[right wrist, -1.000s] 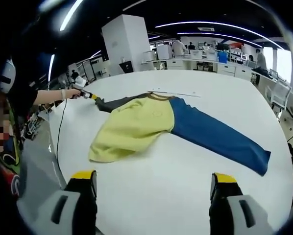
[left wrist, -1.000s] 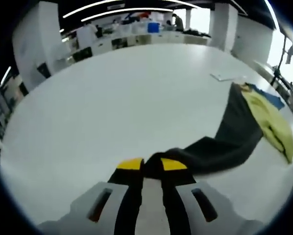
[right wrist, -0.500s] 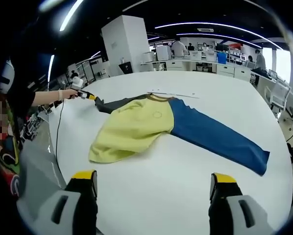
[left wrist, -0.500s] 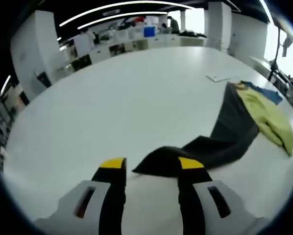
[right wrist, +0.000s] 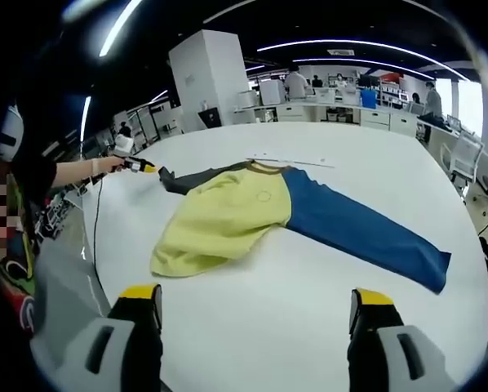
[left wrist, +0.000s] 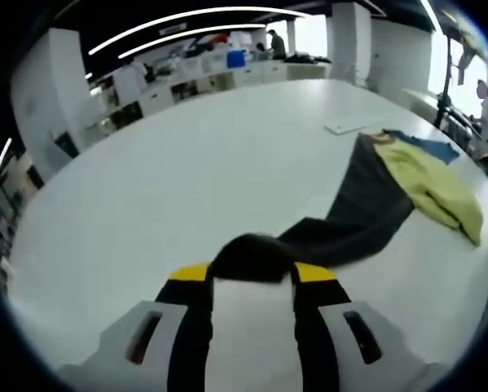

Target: Fold the garment on the visible template until the final outline fits inside the template.

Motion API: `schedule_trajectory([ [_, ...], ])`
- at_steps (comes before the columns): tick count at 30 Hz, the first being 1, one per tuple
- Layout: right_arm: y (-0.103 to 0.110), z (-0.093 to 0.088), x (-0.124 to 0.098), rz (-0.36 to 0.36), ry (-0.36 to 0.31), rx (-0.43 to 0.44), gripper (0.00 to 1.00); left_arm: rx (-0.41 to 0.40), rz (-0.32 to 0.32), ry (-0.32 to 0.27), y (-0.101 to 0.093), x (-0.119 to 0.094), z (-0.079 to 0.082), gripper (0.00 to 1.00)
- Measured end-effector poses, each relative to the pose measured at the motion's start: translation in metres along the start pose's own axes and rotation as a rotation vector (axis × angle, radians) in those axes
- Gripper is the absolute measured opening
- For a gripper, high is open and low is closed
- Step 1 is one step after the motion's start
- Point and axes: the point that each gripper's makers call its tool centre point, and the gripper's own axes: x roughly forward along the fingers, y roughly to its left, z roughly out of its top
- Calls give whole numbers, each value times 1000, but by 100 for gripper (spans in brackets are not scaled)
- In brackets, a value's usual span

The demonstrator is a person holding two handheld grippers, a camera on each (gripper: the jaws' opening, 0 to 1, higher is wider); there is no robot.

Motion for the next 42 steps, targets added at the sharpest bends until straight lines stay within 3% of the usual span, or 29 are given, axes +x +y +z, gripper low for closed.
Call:
schedule_trajectory([
  [11, 2, 1, 1, 1, 2, -1, 96, 7, -33, 14, -14, 2, -13, 32],
  [18, 1, -2, 0, -2, 7, 6, 96, 23, -40, 15, -18, 7, -11, 31],
  [25, -1, -4, 1, -1, 10, 20, 95, 70, -33, 19, -21, 14, -12, 24],
  [42, -7, -8, -3, -8, 25, 24, 95, 81, -54, 59, -24, 37, -21, 14],
])
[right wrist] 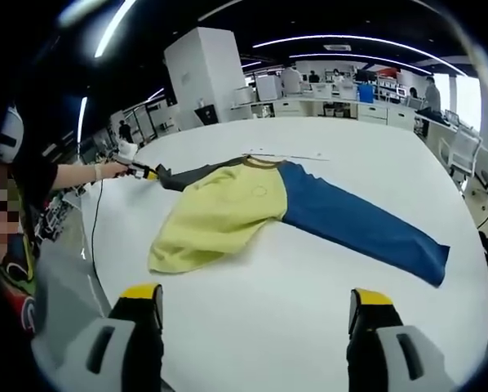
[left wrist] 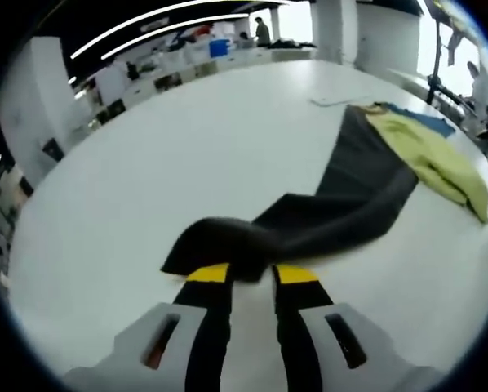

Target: Fold the garment on the visible template until the final outline fits inside the template.

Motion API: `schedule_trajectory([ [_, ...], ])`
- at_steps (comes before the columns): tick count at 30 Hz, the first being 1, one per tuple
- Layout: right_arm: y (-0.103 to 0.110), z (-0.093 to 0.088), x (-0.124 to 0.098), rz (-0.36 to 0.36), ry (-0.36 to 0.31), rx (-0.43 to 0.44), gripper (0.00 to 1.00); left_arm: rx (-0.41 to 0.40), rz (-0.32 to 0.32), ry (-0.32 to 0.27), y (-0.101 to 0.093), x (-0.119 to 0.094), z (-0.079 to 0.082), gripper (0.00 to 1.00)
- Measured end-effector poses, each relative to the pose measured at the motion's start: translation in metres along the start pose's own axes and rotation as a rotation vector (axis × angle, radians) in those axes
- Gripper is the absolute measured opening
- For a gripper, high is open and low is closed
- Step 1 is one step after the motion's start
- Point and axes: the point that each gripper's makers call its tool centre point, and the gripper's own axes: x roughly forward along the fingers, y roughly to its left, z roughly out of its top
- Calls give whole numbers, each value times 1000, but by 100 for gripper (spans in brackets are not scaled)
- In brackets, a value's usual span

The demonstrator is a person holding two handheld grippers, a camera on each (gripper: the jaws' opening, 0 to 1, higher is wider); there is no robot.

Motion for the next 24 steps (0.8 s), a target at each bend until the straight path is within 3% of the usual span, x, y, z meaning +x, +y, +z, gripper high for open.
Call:
schedule_trajectory([
  [13, -1, 4, -1, -7, -11, -1, 95, -36, -3, 4, 0, 5, -4, 4],
  [20, 3, 5, -1, -6, -17, 1, 94, -46, -5, -12, 0, -4, -5, 0],
  [24, 7, 7, -1, -6, -27, 1, 94, -56, -2, -33, -2, -21, -7, 0],
])
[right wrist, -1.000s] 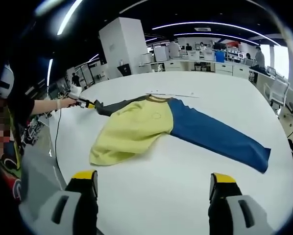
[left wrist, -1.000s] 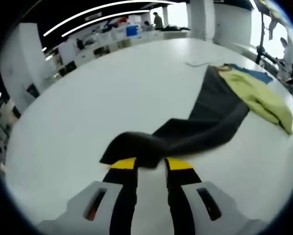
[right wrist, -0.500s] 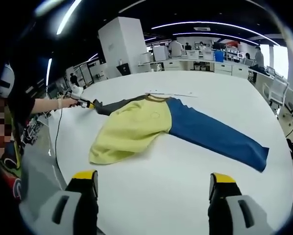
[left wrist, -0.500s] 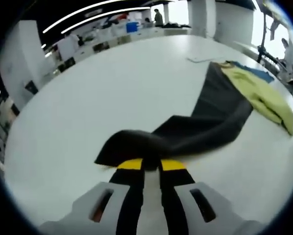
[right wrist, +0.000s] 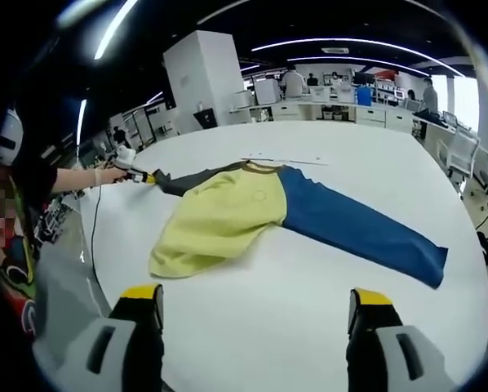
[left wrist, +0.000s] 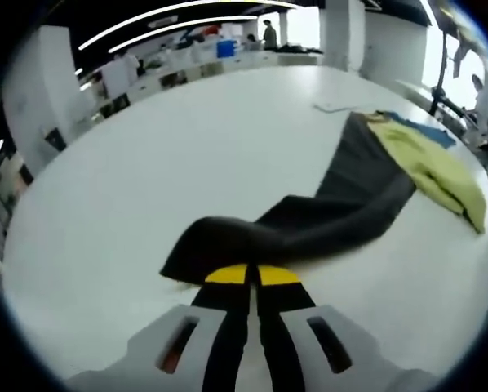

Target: Fold the garment on the visible template until the final outline fits inside the template.

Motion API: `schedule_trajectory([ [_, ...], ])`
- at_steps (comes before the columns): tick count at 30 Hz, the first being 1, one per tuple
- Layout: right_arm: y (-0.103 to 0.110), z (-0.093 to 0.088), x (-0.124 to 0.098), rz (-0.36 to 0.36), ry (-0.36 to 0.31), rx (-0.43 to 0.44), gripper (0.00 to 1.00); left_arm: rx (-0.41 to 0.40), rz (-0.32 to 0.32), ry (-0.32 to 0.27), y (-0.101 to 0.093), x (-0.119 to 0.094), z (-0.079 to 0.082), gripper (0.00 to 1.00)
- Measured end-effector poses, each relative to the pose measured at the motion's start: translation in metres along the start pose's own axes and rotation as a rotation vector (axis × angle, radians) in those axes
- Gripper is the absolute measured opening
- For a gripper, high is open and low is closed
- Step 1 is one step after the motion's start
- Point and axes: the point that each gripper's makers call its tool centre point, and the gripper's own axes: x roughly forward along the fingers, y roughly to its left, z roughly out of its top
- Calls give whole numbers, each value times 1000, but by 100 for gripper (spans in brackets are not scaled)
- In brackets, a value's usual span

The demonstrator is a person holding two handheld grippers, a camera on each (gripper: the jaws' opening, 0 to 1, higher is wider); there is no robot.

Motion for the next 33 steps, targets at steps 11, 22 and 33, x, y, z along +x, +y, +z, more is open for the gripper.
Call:
schedule_trajectory([
  [11, 9, 4, 0, 13, -20, -2, 94, -18, 11, -3, 4, -36, -23, 0],
  [22, 13, 4, -3, 18, -31, -6, 94, -44, 29, -11, 4, -58, -36, 0],
  [33, 12, 0, -9, 12, -37, 4, 93, -54, 9, 22, -4, -68, -56, 0],
])
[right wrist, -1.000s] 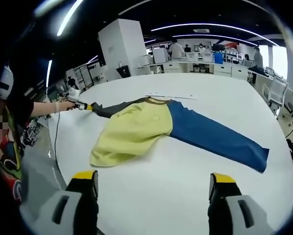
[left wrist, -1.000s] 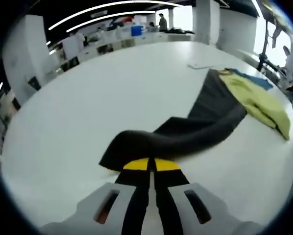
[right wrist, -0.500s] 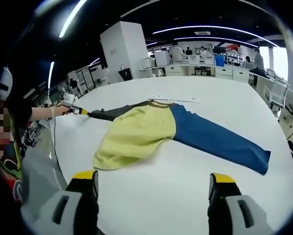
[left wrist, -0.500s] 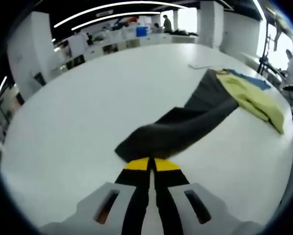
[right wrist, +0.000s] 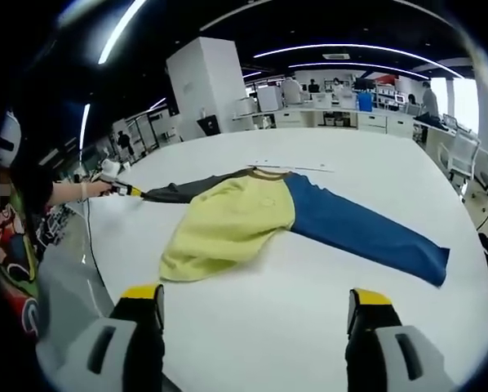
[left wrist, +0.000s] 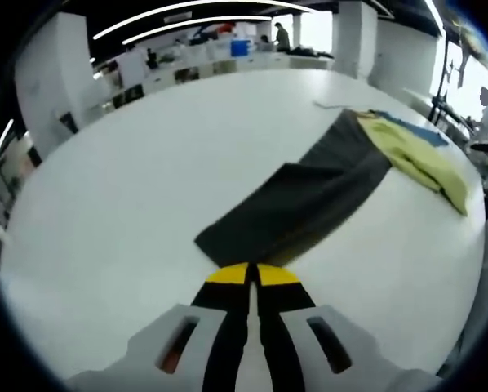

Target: Fold the garment on the visible template until the final outline fits inside the template.

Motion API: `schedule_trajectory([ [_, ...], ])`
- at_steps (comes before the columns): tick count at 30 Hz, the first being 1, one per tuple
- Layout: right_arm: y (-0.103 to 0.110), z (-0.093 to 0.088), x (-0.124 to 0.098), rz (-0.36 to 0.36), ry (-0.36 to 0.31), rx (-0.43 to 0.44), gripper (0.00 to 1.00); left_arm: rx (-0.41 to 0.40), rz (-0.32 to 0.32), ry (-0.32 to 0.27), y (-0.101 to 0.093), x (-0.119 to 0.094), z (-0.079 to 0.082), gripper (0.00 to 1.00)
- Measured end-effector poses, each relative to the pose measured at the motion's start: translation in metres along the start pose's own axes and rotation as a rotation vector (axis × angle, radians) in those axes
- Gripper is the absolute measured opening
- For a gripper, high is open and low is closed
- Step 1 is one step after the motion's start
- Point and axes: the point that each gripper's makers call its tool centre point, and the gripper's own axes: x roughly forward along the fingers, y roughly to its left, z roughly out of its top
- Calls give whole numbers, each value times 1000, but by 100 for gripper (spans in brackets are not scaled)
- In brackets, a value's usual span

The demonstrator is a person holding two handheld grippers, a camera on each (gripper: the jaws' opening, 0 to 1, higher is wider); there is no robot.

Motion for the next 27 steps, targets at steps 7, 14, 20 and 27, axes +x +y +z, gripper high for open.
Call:
schedule_trajectory([
  [7, 0, -2, -2, 0, -2, 8, 93, -3, -8, 22, -7, -3, -11, 0],
  [14, 1, -2, -2, -2, -9, 15, 93, -18, -17, 26, -16, -7, -20, 0],
  [20, 6, 0, -1, 1, -6, 9, 93, -26, -18, 25, -16, -3, -25, 0],
  [27, 12, 5, -4, -1, -16, 5, 93, -24, -8, 23, -13, -1, -30, 1],
])
